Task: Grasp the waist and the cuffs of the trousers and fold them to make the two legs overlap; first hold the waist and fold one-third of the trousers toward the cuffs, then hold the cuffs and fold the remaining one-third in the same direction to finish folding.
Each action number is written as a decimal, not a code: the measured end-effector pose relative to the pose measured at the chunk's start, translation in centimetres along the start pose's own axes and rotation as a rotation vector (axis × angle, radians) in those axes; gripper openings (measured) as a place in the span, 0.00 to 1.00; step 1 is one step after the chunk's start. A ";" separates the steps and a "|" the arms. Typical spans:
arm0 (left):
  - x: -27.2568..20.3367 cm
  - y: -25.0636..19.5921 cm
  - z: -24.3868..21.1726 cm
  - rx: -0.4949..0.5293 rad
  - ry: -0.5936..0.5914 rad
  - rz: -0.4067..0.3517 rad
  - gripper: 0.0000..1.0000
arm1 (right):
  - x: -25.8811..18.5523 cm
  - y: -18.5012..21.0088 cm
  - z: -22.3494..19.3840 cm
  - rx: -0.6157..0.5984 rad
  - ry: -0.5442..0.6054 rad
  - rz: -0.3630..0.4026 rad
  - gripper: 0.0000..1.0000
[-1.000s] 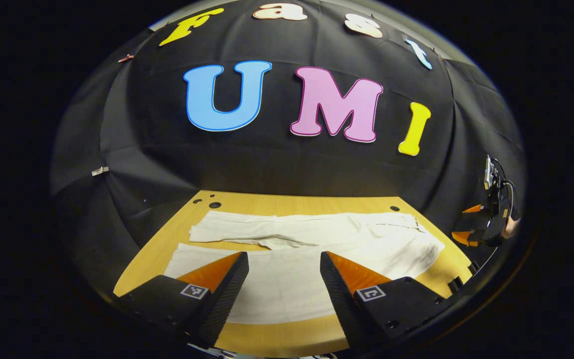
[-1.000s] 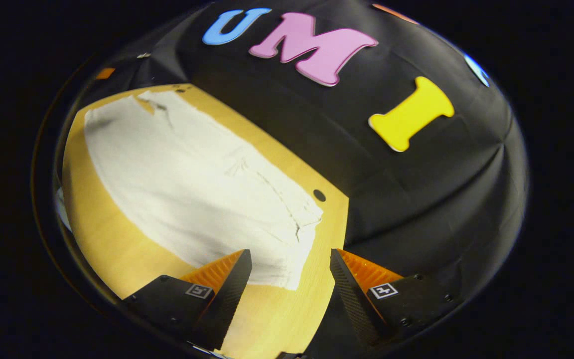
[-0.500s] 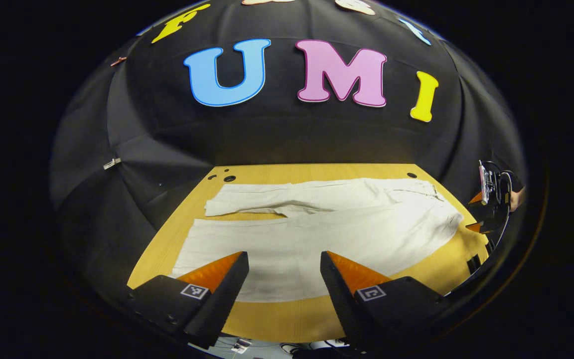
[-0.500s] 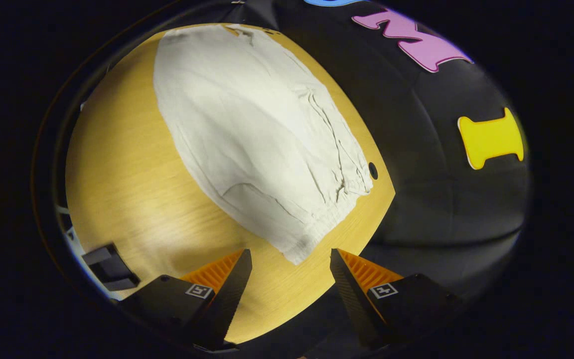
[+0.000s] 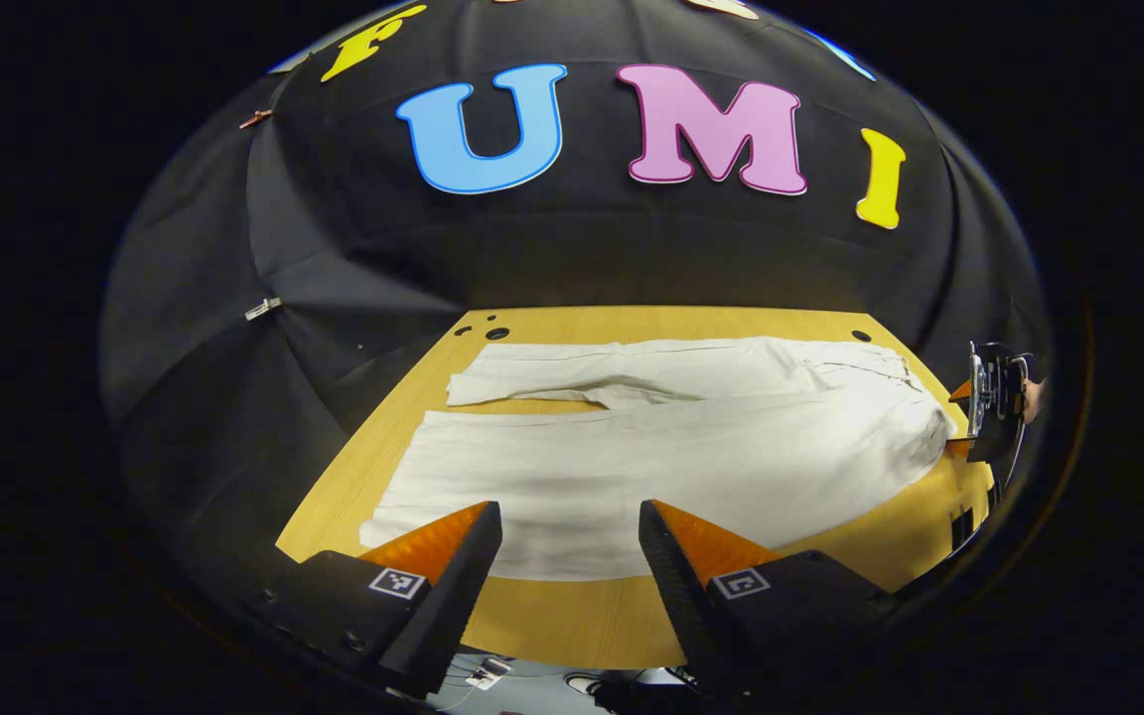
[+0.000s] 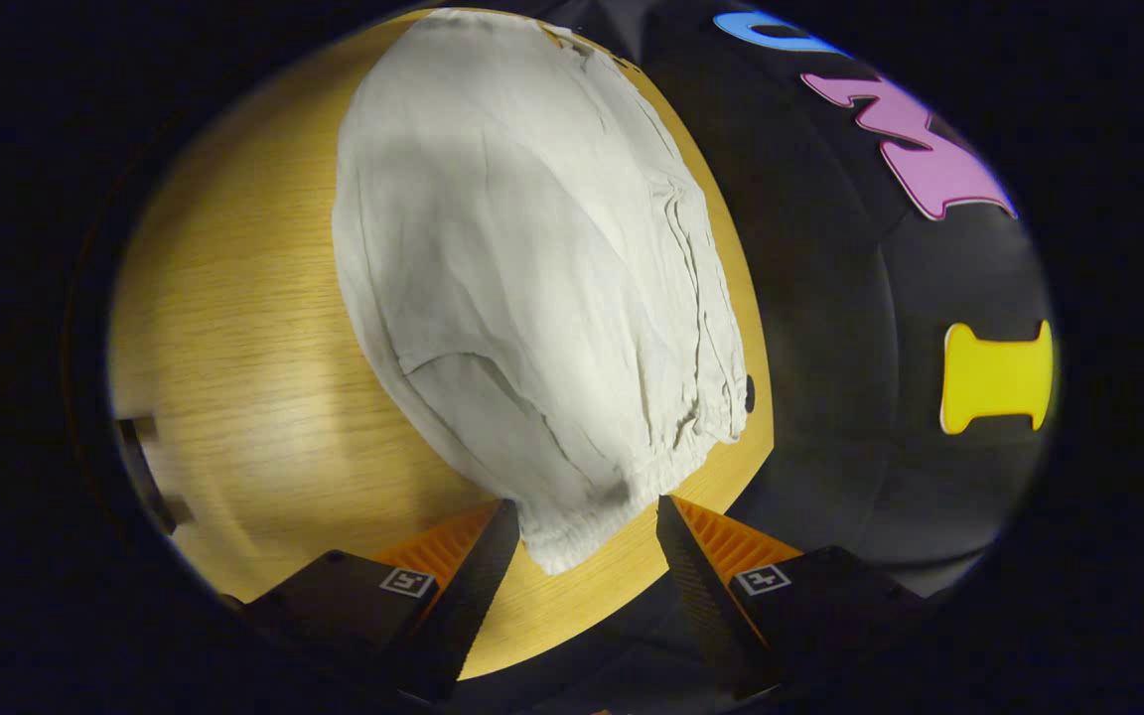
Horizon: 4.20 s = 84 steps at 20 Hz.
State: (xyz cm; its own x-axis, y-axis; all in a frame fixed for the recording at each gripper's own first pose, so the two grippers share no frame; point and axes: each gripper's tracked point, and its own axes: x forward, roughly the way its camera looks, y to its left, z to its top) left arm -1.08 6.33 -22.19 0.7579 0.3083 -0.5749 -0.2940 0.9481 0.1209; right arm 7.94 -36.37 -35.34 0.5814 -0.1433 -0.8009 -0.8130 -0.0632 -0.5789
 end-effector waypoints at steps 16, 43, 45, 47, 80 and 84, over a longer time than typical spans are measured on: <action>4.8 15.2 -9.1 0.413 0.268 0.149 0.94 | 2.2 1.1 0.6 0.018 0.126 0.130 0.13; 17.1 21.3 -11.3 1.191 0.583 -0.408 0.36 | 2.0 1.1 1.0 0.014 0.172 0.276 0.05; 17.5 21.1 -11.2 1.192 0.580 -0.413 0.25 | 2.1 1.1 0.9 0.017 0.170 0.277 0.05; 17.5 20.8 -11.3 1.206 0.557 -0.404 0.13 | 2.1 1.1 0.8 0.021 0.170 0.280 0.05; 29.3 19.5 12.7 0.905 0.136 0.061 0.05 | 7.6 -20.8 6.3 0.596 0.062 0.001 0.05; 34.2 18.8 14.5 0.851 0.134 0.068 0.05 | 11.2 -23.1 7.0 0.716 0.053 -0.015 0.05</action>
State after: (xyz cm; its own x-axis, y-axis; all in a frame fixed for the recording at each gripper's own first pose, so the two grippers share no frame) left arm 27.77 35.82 -27.80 0.6636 0.4055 -0.6286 0.2406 0.6800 0.6926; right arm 33.41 -29.56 -32.01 0.5755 -0.1965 -0.7938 -0.5734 0.5951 -0.5630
